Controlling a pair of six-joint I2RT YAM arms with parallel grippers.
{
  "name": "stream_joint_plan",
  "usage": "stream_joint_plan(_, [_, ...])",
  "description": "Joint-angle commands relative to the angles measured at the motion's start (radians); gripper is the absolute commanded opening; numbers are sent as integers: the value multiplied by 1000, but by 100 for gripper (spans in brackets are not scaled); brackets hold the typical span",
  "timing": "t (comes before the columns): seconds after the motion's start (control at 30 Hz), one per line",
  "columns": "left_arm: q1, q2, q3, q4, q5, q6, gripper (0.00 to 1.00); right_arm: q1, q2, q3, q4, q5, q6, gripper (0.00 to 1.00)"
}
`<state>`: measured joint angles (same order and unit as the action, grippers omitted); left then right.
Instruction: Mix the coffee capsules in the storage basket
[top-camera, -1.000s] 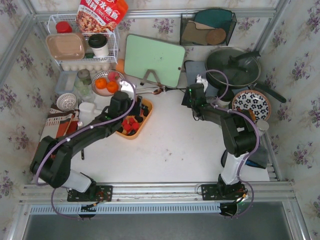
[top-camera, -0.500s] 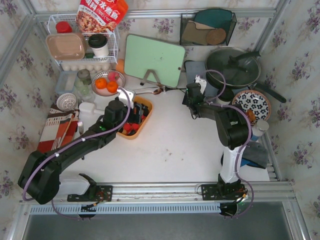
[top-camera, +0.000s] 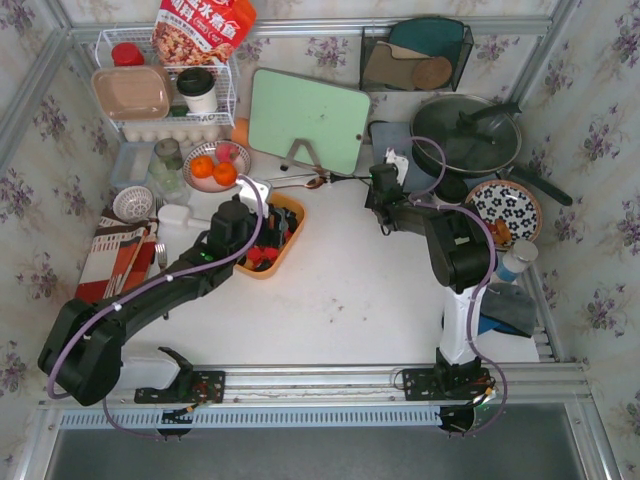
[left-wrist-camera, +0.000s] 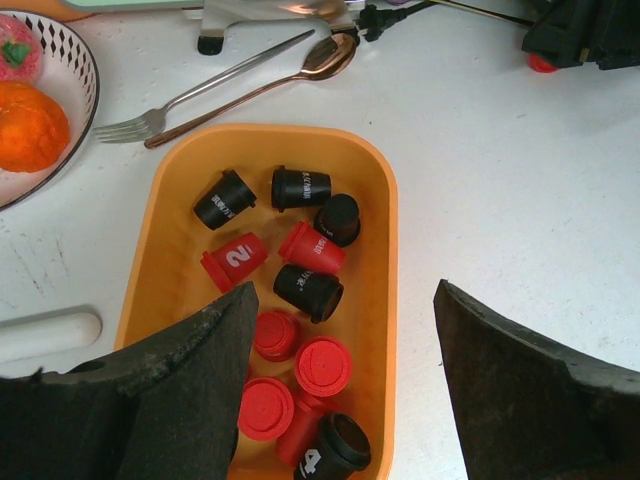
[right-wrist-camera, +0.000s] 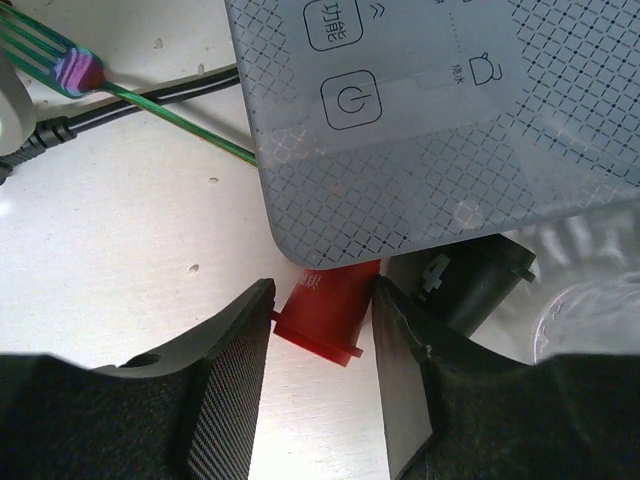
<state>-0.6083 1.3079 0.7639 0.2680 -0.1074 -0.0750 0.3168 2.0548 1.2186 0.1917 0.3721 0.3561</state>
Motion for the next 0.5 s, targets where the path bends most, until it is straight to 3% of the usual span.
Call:
stream_joint_plan(0.0, [1, 8, 9, 27, 16, -7, 74, 0, -1, 9, 4, -2, -33, 46])
stream_joint_plan(0.27, [1, 10, 3, 48, 56, 8, 74, 17, -96, -54, 2, -79, -83, 43])
stream_joint_plan(0.47, [1, 16, -62, 225, 209, 88, 74, 54, -258, -167, 30, -184, -102, 42])
